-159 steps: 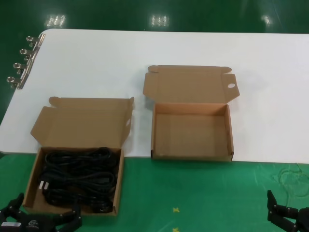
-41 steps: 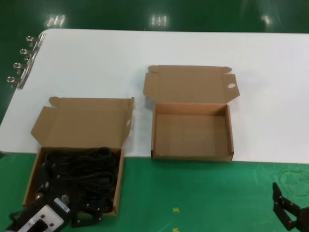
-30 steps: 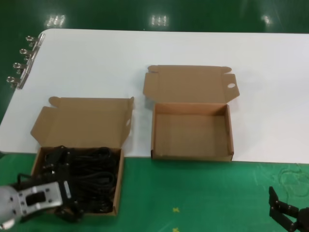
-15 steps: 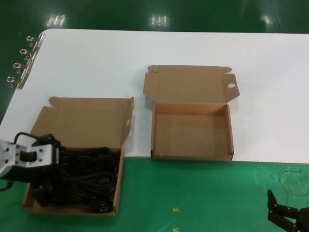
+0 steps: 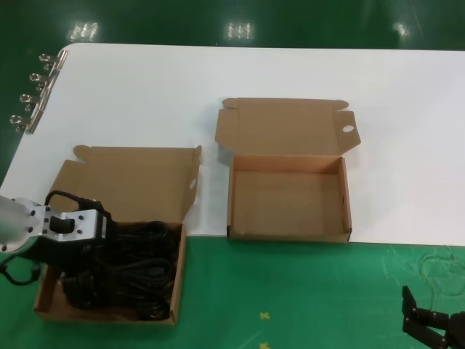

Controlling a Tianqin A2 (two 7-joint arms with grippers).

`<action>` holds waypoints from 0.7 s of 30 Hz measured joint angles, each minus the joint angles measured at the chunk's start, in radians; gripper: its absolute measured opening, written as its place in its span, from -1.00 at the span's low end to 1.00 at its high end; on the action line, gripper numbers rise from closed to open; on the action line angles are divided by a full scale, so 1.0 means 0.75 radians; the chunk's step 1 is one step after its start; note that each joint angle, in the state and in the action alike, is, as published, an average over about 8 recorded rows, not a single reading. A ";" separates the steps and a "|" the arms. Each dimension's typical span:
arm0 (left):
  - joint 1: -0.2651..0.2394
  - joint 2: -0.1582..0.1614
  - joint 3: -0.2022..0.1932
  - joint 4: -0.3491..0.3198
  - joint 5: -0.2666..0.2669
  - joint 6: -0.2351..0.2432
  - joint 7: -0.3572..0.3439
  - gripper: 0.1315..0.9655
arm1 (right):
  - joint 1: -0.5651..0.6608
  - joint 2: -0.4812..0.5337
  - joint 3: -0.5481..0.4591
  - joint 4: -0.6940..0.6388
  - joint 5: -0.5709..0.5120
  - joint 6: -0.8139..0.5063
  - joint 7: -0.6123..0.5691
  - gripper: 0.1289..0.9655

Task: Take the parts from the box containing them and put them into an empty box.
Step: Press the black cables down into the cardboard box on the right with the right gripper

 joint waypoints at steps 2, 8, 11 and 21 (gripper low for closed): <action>-0.013 0.019 -0.012 0.040 0.021 0.000 0.031 0.96 | 0.000 0.000 0.000 0.000 0.000 0.000 0.000 1.00; -0.021 0.045 -0.056 0.088 0.063 0.014 0.075 0.86 | 0.000 0.000 0.000 0.000 0.000 0.000 0.000 1.00; -0.012 0.047 -0.078 0.081 0.076 0.025 0.074 0.79 | 0.000 0.000 0.000 0.000 0.000 0.000 0.000 1.00; 0.023 0.037 -0.123 0.023 0.132 0.047 0.041 0.56 | 0.000 0.000 0.000 0.000 0.000 0.000 0.000 1.00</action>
